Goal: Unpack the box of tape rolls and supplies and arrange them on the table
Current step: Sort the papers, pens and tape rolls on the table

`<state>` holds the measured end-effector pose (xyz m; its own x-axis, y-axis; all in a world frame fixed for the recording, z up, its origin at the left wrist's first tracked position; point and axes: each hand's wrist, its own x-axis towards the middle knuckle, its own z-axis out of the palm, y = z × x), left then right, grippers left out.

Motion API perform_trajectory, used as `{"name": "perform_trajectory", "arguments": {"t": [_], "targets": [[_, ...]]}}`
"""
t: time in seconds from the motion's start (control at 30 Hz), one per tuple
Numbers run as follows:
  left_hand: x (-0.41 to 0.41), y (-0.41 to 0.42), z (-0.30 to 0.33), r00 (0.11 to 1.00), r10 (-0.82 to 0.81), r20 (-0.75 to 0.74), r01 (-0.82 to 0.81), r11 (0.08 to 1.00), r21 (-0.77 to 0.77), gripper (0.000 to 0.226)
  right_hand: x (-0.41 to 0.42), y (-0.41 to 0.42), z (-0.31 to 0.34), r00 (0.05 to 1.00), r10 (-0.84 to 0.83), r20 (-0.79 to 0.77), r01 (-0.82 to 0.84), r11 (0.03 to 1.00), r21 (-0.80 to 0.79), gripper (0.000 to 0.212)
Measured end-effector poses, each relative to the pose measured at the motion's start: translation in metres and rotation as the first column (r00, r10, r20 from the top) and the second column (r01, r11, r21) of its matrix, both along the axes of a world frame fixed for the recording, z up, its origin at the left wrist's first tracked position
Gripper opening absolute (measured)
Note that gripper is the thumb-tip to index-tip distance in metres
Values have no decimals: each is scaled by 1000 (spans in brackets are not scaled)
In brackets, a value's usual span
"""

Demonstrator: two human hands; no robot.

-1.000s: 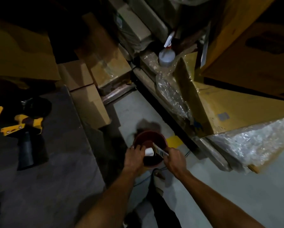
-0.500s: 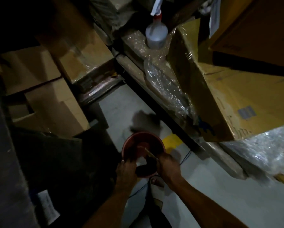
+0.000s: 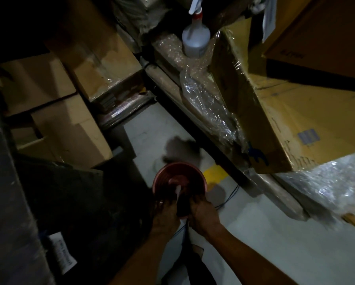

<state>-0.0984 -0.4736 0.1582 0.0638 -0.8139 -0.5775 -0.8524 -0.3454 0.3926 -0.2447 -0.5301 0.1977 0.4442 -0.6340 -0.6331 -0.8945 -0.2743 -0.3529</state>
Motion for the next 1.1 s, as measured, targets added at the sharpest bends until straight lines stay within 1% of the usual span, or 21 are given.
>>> {"name": "perform_trajectory", "arguments": {"t": [0.03, 0.07, 0.13, 0.17, 0.2, 0.27, 0.33, 0.4, 0.47, 0.57, 0.7, 0.77, 0.87, 1.0, 1.1], "targets": [[1, 1, 1, 999, -9, 45, 11, 999, -48, 64, -1, 4, 1, 1000, 16, -11, -16, 1000, -22, 80], [0, 3, 16, 997, -25, 78, 30, 998, -60, 65, -2, 7, 7, 999, 25, -25, -27, 998, -50, 88], [0, 3, 43, 982, -94, 166, 105, 993, -59, 60, -4, 11, 20, 998, 69, 4, -68, 990, -122, 95], [0, 5, 57, 974, -115, 197, 130, 990, -63, 61, -3, 11, 29, 997, 70, 25, -66, 990, -123, 97], [0, 5, 73, 974, -104, 202, 112, 993, -28, 64, -2, 11, 40, 997, 66, 28, -62, 988, -142, 99], [2, 6, 92, 967, -93, 236, 92, 996, 17, 72, -1, 10, 65, 995, 90, -34, -94, 988, -121, 97], [0, 4, 118, 965, -117, 233, 112, 993, 34, 73, 1, 8, 89, 993, 98, -58, -104, 990, -100, 94], [-1, 5, 147, 955, -149, 258, 136, 988, 67, 74, 3, 6, 114, 990, 115, -78, -125, 983, -138, 94], [-3, 8, 174, 948, -145, 283, 131, 989, 65, 76, 3, 5, 136, 992, 95, -82, -106, 983, -151, 93], [-8, 12, 211, 950, -91, 299, 89, 996, 22, 68, 4, 5, 170, 997, 68, -37, -73, 981, -180, 82], [-10, 26, 258, 967, 5, 256, 11, 998, -61, 65, 4, 17, 215, 996, 87, 18, -82, 980, -182, 88], [-9, 34, 280, 967, 33, 254, -4, 993, -115, 63, 4, 23, 231, 995, 97, 23, -90, 970, -225, 83], [-2, 47, 316, 962, 45, 270, 1, 986, -167, 56, 7, 36, 257, 993, 103, 49, -85, 957, -278, 67], [11, 71, 357, 959, 55, 279, 19, 967, -253, 52, 10, 58, 291, 975, 93, 200, -7, 920, -393, 47], [21, 100, 389, 960, 85, 266, 12, 940, -342, 52, 19, 79, 327, 984, 122, 133, -49, 891, -451, 35]]}}
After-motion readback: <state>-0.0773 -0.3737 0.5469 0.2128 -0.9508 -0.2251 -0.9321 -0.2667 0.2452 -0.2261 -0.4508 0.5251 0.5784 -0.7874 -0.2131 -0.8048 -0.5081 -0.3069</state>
